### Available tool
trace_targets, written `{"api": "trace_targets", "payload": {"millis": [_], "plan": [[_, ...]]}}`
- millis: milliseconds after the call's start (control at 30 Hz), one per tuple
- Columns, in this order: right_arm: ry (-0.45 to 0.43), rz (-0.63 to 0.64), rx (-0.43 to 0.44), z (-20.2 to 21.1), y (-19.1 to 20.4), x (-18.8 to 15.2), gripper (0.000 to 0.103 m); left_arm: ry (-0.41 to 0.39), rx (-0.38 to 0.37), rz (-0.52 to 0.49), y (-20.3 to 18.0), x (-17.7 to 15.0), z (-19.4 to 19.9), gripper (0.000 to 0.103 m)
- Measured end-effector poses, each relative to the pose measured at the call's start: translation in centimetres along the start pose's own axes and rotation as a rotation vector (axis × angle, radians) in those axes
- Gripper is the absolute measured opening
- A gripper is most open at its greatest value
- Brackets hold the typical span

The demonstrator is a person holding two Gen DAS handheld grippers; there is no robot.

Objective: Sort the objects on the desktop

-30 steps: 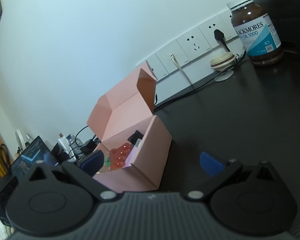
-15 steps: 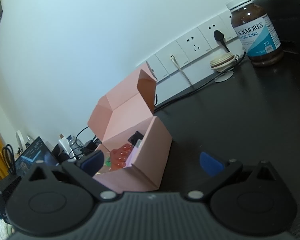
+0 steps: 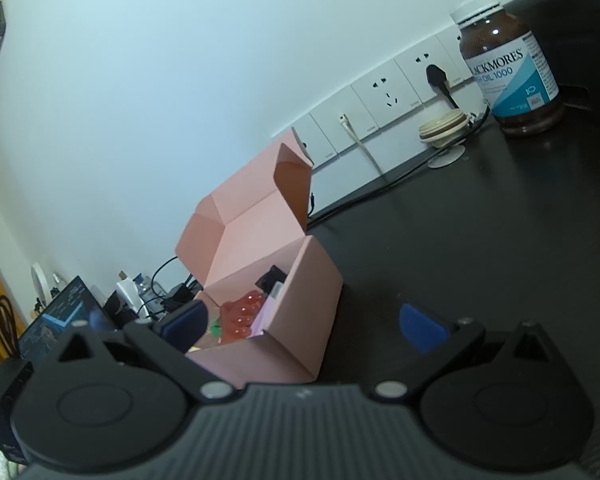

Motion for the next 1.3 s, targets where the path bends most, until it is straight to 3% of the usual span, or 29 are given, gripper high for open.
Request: {"api": "trace_targets", "payload": {"millis": [167,367,433,467,500,733,767,800,1133,1167,1233,1267,1300], "plan": [[0.002,0.003,0.001,-0.1,0.0,0.0,0.102,0.021,-0.003,-0.070,-1.2,-0.2,-0.2,0.086],[-0.002,0.004,0.000,0.0,0.1,-0.1,0.102,0.011,-0.042,-0.030,-1.0,-0.2,-0.3,0.066],[-0.002,0.002,0.000,-0.1,0.1,-0.1,0.102,0.008,-0.060,-0.017,-1.0,-0.2,-0.2,0.055],[-0.002,0.002,0.000,-0.1,0.1,-0.1,0.102,0.002,-0.071,-0.020,-1.0,-0.2,-0.1,0.038],[-0.002,0.002,0.000,-0.1,0.1,-0.1,0.102,-0.001,-0.074,-0.019,-1.1,-0.2,0.0,0.035],[-0.004,0.004,-0.001,0.0,0.1,-0.1,0.102,-0.018,-0.071,0.028,-0.3,-0.3,0.1,0.031],[-0.004,0.003,-0.001,0.0,0.1,-0.1,0.102,-0.021,-0.070,0.032,-0.3,-0.3,0.1,0.029],[-0.003,0.002,-0.001,0.0,0.1,-0.1,0.102,-0.023,-0.069,0.036,-0.2,-0.3,0.2,0.020],[-0.001,0.004,-0.001,-0.2,0.0,-0.1,0.102,-0.041,-0.044,0.040,0.0,-0.5,0.5,0.017],[-0.001,0.003,-0.001,-0.2,0.0,-0.1,0.102,-0.046,-0.025,0.031,0.0,-0.5,0.5,0.022],[-0.001,0.003,-0.002,-0.2,0.0,0.0,0.102,-0.061,0.004,0.004,-0.3,-0.4,0.8,0.048],[-0.001,0.003,-0.002,-0.2,0.0,-0.1,0.102,-0.072,0.008,-0.014,-0.5,-0.3,1.0,0.086],[-0.001,0.003,-0.001,-0.2,0.0,-0.1,0.102,-0.091,0.006,-0.033,-0.7,-0.3,1.4,0.102]]}}
Point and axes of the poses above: each gripper's, at about its wrist camera, not at the fingertips, and z roughly against the way its jaws point, y to its left, x to its top, the point moved 2 cm from there along -z, roughly the way its jaws point, and after that the axes turned 3 degrees about -x, right-handed, at the moved point
